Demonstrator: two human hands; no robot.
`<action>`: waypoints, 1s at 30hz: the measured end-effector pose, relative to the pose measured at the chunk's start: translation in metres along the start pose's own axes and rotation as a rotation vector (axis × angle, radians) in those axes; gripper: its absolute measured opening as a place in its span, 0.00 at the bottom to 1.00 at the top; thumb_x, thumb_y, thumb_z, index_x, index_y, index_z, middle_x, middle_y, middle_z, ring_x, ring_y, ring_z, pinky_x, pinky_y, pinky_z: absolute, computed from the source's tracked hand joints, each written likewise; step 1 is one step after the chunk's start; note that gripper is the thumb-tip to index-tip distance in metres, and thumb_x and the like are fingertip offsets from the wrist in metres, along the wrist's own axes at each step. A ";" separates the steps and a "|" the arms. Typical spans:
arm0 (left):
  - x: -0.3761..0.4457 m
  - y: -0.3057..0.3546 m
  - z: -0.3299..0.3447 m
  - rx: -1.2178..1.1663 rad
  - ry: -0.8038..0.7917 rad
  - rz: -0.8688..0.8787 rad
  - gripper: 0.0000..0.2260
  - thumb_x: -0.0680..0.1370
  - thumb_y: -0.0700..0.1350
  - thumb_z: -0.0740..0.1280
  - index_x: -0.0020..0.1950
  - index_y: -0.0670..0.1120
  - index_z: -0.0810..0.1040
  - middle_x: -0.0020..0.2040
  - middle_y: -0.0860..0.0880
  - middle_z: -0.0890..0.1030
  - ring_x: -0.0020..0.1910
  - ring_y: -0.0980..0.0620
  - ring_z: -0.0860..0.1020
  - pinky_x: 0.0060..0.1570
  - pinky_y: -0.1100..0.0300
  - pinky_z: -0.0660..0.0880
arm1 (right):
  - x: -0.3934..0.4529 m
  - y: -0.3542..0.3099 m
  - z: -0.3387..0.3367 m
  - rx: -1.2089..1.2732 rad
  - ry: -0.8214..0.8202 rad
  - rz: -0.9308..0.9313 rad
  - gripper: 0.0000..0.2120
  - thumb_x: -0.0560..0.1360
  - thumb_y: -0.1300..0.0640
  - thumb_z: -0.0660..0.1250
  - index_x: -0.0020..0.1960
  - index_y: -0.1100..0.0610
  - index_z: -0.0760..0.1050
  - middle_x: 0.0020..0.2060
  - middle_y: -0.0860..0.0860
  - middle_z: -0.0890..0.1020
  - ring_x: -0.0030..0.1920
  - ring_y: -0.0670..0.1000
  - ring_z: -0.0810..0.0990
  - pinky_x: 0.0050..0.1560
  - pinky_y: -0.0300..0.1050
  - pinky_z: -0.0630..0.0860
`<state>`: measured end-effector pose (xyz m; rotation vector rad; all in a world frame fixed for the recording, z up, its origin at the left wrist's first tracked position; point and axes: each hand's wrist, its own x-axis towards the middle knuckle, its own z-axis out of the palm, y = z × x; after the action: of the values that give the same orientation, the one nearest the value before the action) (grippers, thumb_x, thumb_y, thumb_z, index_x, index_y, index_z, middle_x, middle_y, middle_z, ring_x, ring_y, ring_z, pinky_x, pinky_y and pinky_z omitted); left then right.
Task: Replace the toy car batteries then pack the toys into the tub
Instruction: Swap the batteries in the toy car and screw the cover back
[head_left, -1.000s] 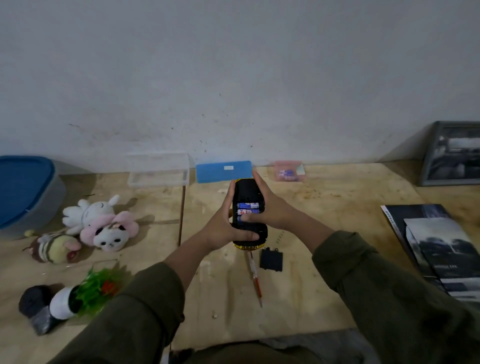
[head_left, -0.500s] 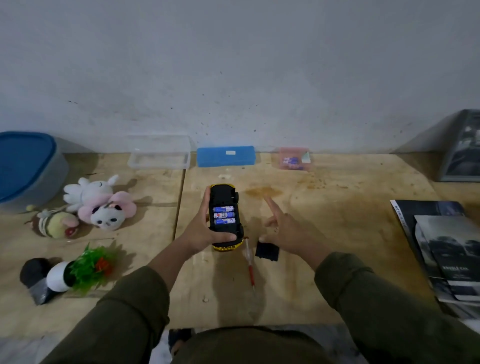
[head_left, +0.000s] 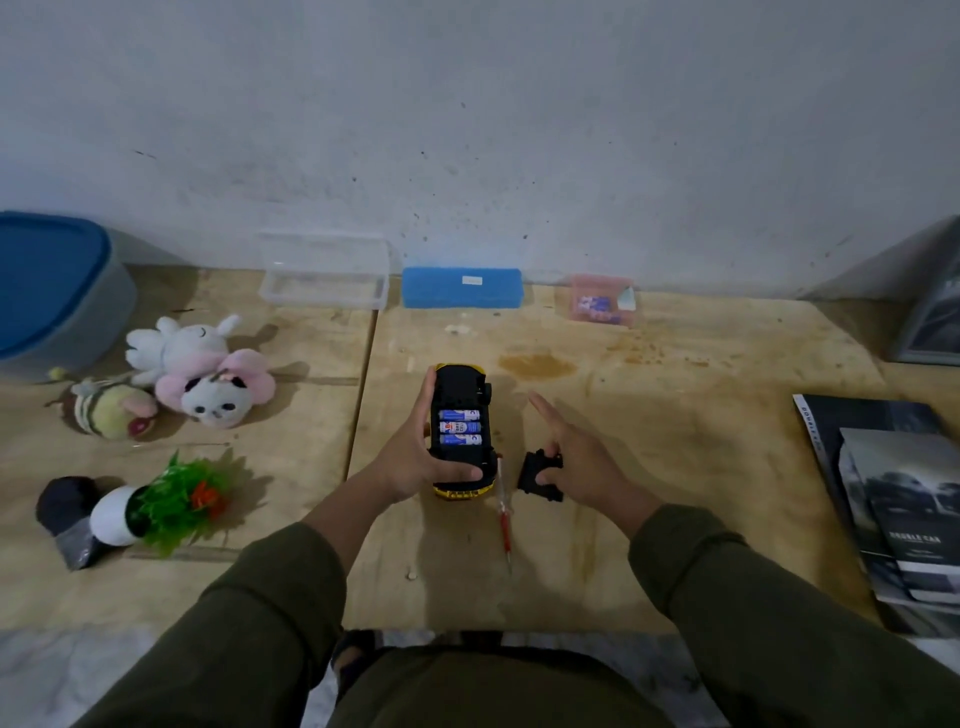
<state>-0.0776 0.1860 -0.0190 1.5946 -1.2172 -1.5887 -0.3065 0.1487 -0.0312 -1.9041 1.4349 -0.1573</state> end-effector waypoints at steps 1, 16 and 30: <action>0.000 -0.001 0.000 -0.001 -0.006 -0.002 0.60 0.64 0.37 0.80 0.76 0.63 0.38 0.61 0.65 0.68 0.64 0.54 0.70 0.61 0.56 0.71 | 0.001 0.000 -0.004 0.073 0.015 0.017 0.49 0.68 0.66 0.73 0.75 0.38 0.47 0.39 0.52 0.76 0.40 0.50 0.76 0.41 0.40 0.73; 0.003 0.020 0.008 -0.058 -0.097 0.092 0.58 0.65 0.35 0.79 0.75 0.63 0.38 0.70 0.56 0.66 0.64 0.58 0.72 0.59 0.59 0.76 | 0.037 -0.087 -0.053 0.276 -0.030 -0.210 0.38 0.70 0.66 0.71 0.73 0.44 0.60 0.41 0.54 0.80 0.44 0.53 0.82 0.50 0.41 0.78; 0.003 0.031 0.001 -0.013 -0.090 0.105 0.58 0.64 0.41 0.80 0.74 0.65 0.38 0.72 0.58 0.63 0.70 0.53 0.64 0.65 0.55 0.71 | 0.048 -0.099 -0.057 0.133 -0.086 -0.257 0.37 0.70 0.64 0.72 0.72 0.43 0.61 0.39 0.48 0.80 0.44 0.49 0.80 0.51 0.39 0.75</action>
<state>-0.0847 0.1706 0.0067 1.4402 -1.3134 -1.6129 -0.2399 0.0905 0.0553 -1.9534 1.0926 -0.2816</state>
